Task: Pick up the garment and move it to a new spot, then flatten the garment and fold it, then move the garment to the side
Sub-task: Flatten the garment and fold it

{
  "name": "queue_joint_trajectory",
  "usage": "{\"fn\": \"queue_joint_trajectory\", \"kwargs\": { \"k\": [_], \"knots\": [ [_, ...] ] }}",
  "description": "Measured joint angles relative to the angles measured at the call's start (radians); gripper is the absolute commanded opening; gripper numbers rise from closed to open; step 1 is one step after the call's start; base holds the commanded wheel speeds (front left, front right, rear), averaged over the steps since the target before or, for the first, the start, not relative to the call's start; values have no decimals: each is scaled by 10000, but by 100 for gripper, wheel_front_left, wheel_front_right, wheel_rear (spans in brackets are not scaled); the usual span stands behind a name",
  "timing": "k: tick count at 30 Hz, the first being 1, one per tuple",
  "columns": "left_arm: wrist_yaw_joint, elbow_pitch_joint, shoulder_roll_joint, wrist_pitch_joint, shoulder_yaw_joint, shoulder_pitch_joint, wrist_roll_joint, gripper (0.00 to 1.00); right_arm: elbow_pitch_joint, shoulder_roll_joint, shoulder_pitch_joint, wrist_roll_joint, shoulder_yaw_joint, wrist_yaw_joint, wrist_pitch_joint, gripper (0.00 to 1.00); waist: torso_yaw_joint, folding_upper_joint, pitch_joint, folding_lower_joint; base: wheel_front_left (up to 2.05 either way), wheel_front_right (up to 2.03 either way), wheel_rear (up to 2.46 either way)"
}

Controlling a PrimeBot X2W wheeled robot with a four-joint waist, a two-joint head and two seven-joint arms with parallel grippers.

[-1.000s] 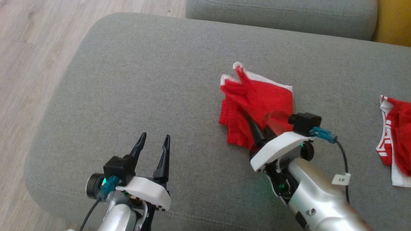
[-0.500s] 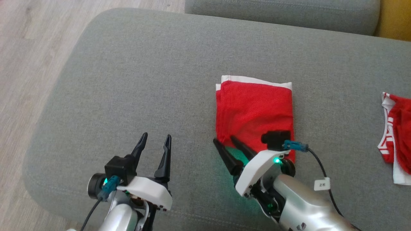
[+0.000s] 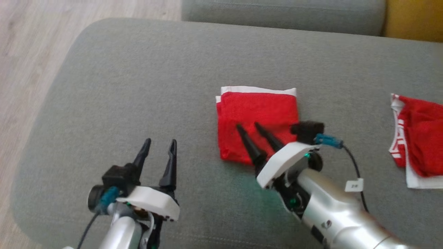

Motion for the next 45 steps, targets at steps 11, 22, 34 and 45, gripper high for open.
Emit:
{"fn": "queue_joint_trajectory", "kwargs": {
  "k": [11, 22, 34, 45],
  "knots": [
    [146, -761, 2, 0, 493, 13, -426, 100, -1271, -1446, 81, -5024, -3666, 0, -313, 100, -913, 0, -504, 0, 0, 0, 0],
    [144, -834, 6, 0, 746, 553, -299, 100, -4610, -569, 4288, -9658, -7490, 0, -332, 100, -1411, 0, -850, 0, 0, 0, 0],
    [144, -834, 8, 0, 828, 1076, -209, 100, -5578, 44, 5415, -10299, -8366, 0, -94, 100, -1605, 0, -883, 0, 0, 0, 0],
    [130, -872, 8, 0, 1007, 1075, -44, 100, -5609, 161, 5493, -10153, -8376, 0, -13, 100, -1645, 0, -794, 0, 0, 0, 0]
  ]
}}
